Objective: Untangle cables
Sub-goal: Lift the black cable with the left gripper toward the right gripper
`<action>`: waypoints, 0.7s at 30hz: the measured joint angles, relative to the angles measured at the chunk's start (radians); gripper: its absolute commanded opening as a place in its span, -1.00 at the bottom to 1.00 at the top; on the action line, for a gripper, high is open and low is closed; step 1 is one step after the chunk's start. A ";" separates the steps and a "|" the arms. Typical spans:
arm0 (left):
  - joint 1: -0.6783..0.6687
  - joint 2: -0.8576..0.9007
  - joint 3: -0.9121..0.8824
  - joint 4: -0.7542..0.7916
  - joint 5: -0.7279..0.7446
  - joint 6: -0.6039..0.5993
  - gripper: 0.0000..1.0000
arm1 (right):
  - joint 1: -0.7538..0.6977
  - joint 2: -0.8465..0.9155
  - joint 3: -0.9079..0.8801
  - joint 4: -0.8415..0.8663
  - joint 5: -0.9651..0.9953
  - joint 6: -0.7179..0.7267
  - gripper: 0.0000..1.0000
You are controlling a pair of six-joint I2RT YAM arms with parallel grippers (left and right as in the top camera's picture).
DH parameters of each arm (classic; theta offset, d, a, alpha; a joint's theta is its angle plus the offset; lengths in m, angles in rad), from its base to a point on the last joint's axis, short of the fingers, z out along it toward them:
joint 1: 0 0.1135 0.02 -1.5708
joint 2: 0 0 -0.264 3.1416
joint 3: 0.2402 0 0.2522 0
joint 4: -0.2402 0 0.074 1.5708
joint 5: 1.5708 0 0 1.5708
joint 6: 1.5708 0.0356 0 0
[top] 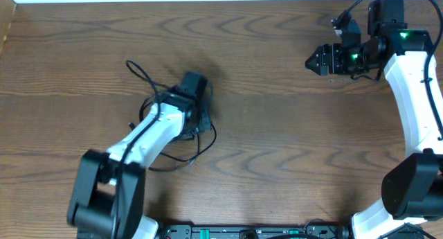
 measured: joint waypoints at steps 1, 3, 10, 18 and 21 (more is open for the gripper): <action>0.000 -0.051 0.039 0.000 0.024 0.015 -0.85 | 0.005 0.000 0.000 -0.001 0.000 0.000 0.57; 0.000 -0.168 0.135 0.040 0.080 0.028 -0.85 | 0.020 0.000 0.000 -0.005 -0.005 -0.001 0.61; 0.000 -0.485 0.307 0.265 0.169 -0.034 -0.85 | 0.073 0.000 0.000 -0.008 -0.136 -0.072 0.60; 0.000 -0.612 0.311 0.499 0.187 -0.147 -0.85 | 0.102 0.000 -0.001 0.086 -0.434 -0.142 0.43; 0.000 -0.610 0.309 0.555 0.191 -0.191 -0.85 | 0.102 -0.003 -0.001 0.129 -0.484 -0.136 0.45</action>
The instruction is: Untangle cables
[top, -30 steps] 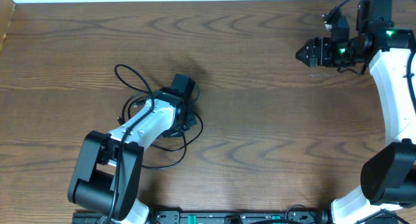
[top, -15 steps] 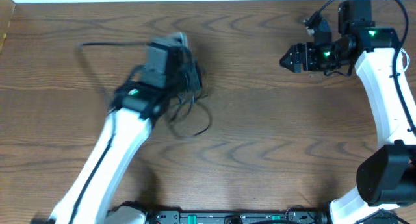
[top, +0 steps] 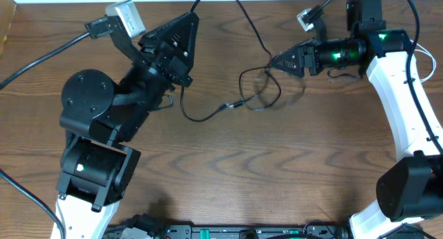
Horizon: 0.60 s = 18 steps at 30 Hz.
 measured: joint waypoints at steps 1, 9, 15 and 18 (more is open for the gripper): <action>0.000 0.002 0.000 0.055 0.000 -0.008 -0.85 | 0.000 -0.003 0.000 0.023 0.001 0.014 0.46; 0.002 0.004 0.052 0.116 -0.017 -0.029 -0.85 | 0.058 -0.018 0.000 0.026 0.195 0.163 0.43; 0.056 -0.003 0.063 0.111 -0.023 -0.029 -0.85 | 0.128 0.046 0.000 -0.025 0.407 0.268 0.39; 0.089 -0.009 0.063 0.100 -0.024 -0.029 -0.85 | 0.157 0.107 0.000 -0.005 0.449 0.285 0.36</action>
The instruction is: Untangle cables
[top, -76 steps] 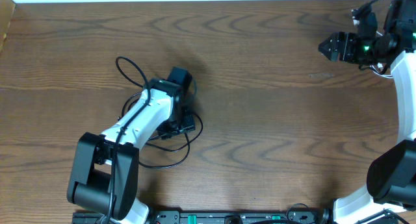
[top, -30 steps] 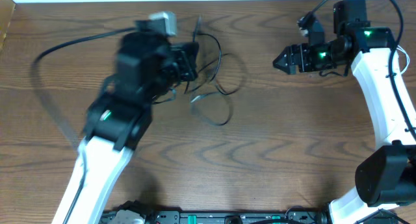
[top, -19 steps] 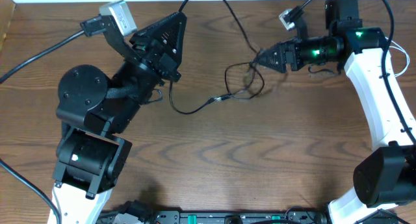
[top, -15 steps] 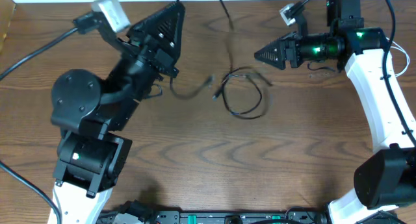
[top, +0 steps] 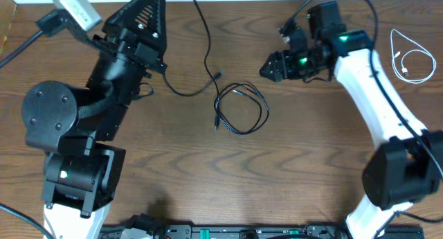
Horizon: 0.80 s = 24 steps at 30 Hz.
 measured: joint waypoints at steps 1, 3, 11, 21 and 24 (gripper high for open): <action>0.002 -0.002 0.000 0.000 0.000 0.000 -0.85 | 0.014 0.026 0.000 0.014 0.011 0.007 0.34; 0.004 -0.009 0.000 0.000 0.000 0.000 -0.85 | 0.048 0.080 0.000 0.034 0.016 0.012 0.36; 0.085 -0.019 0.000 0.001 0.000 0.000 -0.85 | 0.219 0.160 0.000 0.009 0.011 -0.131 0.49; 0.175 -0.068 0.000 -0.010 0.002 -0.023 -0.85 | 0.382 0.289 0.000 0.031 0.036 -0.277 0.07; 0.201 -0.084 0.000 -0.023 0.029 -0.024 -0.85 | 0.427 0.340 0.000 0.053 0.066 -0.285 -0.30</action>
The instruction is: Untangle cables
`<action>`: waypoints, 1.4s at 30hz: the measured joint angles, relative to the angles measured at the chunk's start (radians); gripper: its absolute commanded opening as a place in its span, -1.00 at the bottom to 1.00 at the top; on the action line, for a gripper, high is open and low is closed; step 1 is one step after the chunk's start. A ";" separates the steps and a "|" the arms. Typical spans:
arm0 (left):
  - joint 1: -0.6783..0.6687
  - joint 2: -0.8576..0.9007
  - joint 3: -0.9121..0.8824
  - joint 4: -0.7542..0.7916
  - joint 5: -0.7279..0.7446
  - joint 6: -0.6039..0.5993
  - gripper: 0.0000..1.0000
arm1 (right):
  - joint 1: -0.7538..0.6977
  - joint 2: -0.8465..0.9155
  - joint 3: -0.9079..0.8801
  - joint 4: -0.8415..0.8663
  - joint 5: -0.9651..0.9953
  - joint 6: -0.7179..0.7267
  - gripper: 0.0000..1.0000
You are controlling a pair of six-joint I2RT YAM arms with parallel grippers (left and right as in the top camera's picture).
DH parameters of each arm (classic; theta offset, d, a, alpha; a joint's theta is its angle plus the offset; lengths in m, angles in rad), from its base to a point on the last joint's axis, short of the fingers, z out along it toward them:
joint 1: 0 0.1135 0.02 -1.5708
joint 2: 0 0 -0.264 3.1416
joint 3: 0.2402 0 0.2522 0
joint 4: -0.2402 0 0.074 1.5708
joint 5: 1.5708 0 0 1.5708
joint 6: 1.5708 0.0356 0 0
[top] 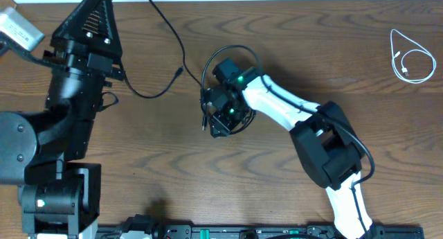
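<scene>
Two black cables lie on the wooden table (pixel 332 31). A long black cable (pixel 183 59) drops from the top edge, curves down and left, and runs under my raised left arm. My left gripper points up at the frame's top edge with its fingers together, apparently shut on that cable. A coiled black cable (pixel 235 48) lies at the centre. My right gripper (pixel 214 125) is down on this coil, covering most of it. Its jaws are too dark to read.
A small white cable (pixel 408 59) lies coiled at the far right of the table. The left arm's bulk fills the left side of the overhead view. The robot base rail runs along the front edge.
My right gripper has moved from the upper right down onto the coiled cable at the centre. The left arm has shifted further left, and the long cable has followed it leftward.
My left gripper was down on a tangled black bundle at centre-left, with the right gripper far off at the upper right. Then both arms held cables stretched apart. Then a coil lay free at centre with a white cable at right; now the right gripper sits on the coil.
</scene>
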 measured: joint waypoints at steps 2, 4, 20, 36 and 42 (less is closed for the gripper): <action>0.017 -0.008 0.000 -0.002 0.011 0.000 -0.85 | 0.021 0.001 -0.001 0.029 0.019 0.005 -0.64; 0.031 -0.017 0.000 -0.003 0.024 0.000 -0.85 | 0.034 0.001 -0.001 0.050 0.042 0.018 -0.98; 0.207 -0.017 0.003 -0.239 -0.228 0.105 -0.85 | -0.329 -0.377 -0.003 -0.099 0.309 0.243 -0.98; 0.521 0.094 0.004 -0.366 -0.418 0.246 -0.85 | -0.983 -0.426 -0.003 -0.131 0.093 0.247 -0.98; 0.473 0.130 0.004 -0.370 -0.310 0.250 -0.85 | -0.988 -0.426 0.088 -0.131 -0.051 0.230 -0.98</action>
